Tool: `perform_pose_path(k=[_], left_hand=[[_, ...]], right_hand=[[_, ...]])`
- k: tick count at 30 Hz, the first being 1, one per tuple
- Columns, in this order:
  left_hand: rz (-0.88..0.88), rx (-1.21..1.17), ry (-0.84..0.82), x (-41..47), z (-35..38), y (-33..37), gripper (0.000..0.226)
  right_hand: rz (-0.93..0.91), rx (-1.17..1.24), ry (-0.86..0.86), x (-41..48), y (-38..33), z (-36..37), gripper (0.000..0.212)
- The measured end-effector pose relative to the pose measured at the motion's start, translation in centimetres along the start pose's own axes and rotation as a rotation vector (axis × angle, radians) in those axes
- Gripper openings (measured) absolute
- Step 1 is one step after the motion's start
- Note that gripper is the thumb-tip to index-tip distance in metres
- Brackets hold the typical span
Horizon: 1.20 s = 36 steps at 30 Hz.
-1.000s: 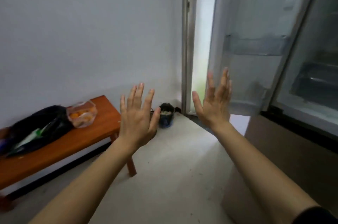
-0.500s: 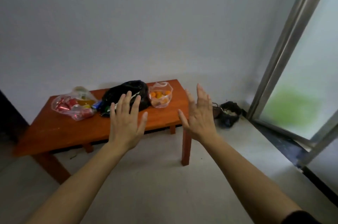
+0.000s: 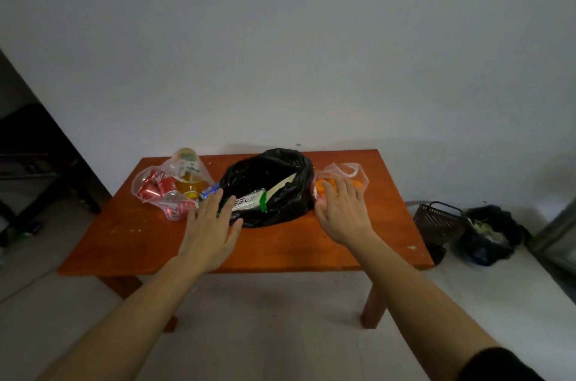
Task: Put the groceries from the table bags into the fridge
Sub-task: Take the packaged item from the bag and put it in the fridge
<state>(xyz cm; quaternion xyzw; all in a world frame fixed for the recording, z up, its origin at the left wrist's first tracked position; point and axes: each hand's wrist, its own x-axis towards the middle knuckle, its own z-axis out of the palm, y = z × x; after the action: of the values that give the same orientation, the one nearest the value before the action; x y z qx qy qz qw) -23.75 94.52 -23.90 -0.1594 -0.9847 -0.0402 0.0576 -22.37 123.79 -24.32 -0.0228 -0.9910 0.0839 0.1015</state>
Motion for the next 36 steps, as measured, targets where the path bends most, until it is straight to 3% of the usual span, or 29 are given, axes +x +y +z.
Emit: perform_pose_path(k=[9, 13, 18, 25, 36], left_hand=[[-0.061, -0.053, -0.197, 9.4, 5.9, -7.3, 0.064], [-0.008, -0.114, -0.315, 14.7, 10.3, -10.9, 0.066], [0.048, -0.225, -0.587, 19.4, 15.1, -14.7, 0.068], [0.080, -0.315, -0.773, 22.5, 22.0, -19.1, 0.066], [0.175, -0.224, -0.758, 23.0, 24.6, -20.0, 0.055]], right_hand=[[-0.168, 0.070, -0.264, 11.7, -4.1, 5.8, 0.064], [-0.132, 0.073, -0.346, 15.8, -6.2, 9.3, 0.066], [-0.057, 0.082, -0.502, 21.1, -9.0, 15.2, 0.073], [-0.039, 0.047, -0.638, 24.6, -12.7, 22.8, 0.087], [-0.059, -0.271, -0.703, 26.4, -14.3, 24.4, 0.098]])
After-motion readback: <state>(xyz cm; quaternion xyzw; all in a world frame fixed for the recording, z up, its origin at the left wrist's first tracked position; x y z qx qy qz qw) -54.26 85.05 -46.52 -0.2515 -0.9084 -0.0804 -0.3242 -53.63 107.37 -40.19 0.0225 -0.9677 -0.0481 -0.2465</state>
